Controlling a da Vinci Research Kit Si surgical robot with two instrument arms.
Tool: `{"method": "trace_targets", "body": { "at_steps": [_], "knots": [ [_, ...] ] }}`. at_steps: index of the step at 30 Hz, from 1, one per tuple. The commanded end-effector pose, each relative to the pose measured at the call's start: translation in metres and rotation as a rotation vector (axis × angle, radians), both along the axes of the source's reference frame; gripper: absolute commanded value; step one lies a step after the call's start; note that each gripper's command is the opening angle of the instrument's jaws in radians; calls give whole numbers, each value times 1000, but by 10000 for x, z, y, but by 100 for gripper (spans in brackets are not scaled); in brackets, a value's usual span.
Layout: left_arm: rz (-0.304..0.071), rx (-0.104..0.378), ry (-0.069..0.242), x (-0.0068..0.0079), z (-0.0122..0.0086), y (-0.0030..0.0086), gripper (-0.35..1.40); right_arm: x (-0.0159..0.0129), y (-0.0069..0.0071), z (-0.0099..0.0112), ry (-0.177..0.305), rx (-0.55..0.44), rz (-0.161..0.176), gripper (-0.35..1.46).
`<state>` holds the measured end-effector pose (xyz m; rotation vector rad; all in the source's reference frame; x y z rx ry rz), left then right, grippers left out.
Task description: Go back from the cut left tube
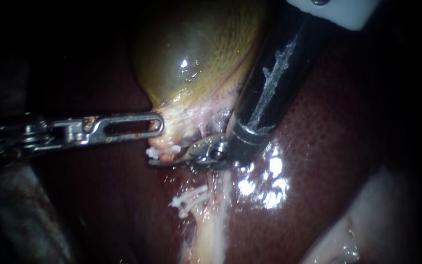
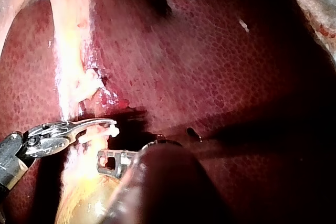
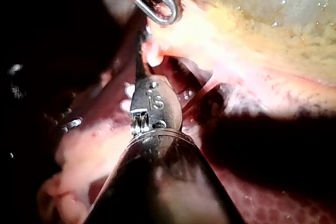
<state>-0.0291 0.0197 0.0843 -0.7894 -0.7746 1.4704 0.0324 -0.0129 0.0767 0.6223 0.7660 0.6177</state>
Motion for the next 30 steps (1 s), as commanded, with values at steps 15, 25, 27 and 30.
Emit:
{"method": "trace_targets", "body": {
  "at_steps": [15,25,27,30],
  "knots": [
    [0,0,0,0,0,0,-35,-5,-13,-7,29,-12,17,36],
    [0,0,0,0,0,0,-35,-12,-21,-11,38,-21,13,69],
    [0,0,0,0,0,0,-35,-15,-23,-10,40,-22,12,69],
    [0,0,0,0,0,0,-35,-21,-27,-11,44,-25,12,71]
  ]
}}
